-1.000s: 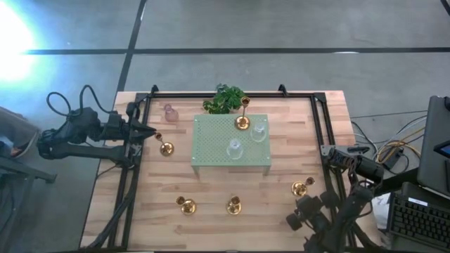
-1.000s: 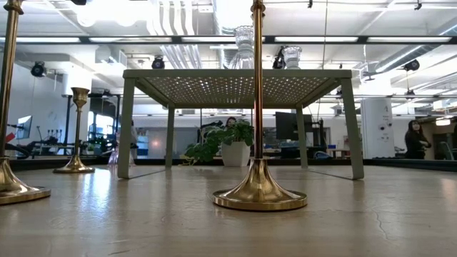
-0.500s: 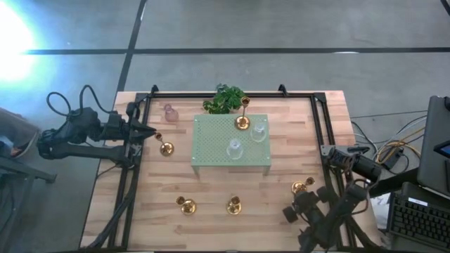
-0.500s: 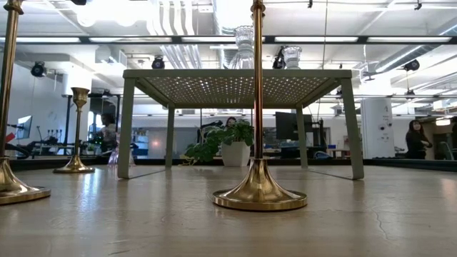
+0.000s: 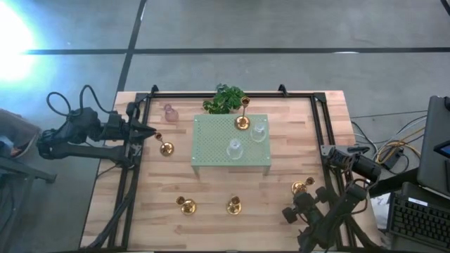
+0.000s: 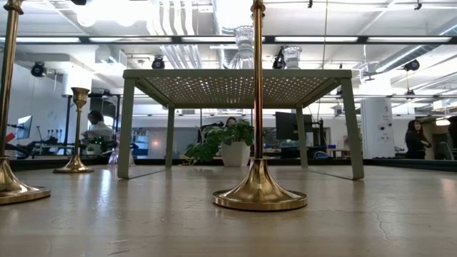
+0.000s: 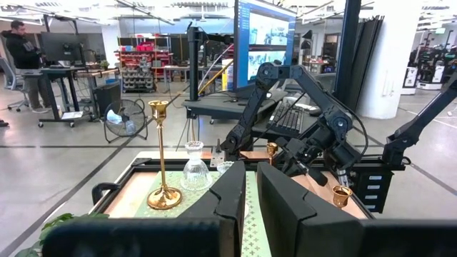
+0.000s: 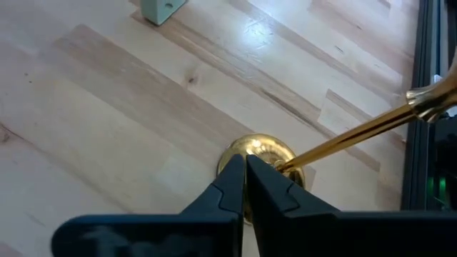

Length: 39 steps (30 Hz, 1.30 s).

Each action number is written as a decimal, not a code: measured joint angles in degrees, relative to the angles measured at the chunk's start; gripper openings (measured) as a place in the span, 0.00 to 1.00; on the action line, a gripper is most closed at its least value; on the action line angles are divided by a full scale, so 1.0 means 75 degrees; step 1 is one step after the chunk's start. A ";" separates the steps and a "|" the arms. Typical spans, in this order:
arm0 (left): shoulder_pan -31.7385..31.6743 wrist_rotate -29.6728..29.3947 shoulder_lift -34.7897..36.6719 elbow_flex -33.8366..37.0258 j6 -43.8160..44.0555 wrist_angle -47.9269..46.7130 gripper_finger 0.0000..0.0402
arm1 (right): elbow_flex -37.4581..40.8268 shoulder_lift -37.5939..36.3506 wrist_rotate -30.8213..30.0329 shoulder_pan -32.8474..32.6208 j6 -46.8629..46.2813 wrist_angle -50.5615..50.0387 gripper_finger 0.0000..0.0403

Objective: Pick & Place candle stick holders
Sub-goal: Put the gold candle holder on the shelf

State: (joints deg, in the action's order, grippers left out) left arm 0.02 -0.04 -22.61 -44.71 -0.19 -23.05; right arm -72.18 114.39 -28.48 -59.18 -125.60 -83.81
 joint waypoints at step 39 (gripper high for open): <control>-0.0001 -0.0001 0.0002 0.0001 0.0000 -0.0001 0.11 | 0.1256 -0.0822 0.0335 0.0485 0.0005 0.0513 0.57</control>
State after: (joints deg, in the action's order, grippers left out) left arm 0.01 -0.04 -22.59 -44.71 -0.19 -23.06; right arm -62.76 108.22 -25.96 -55.54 -125.56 -79.96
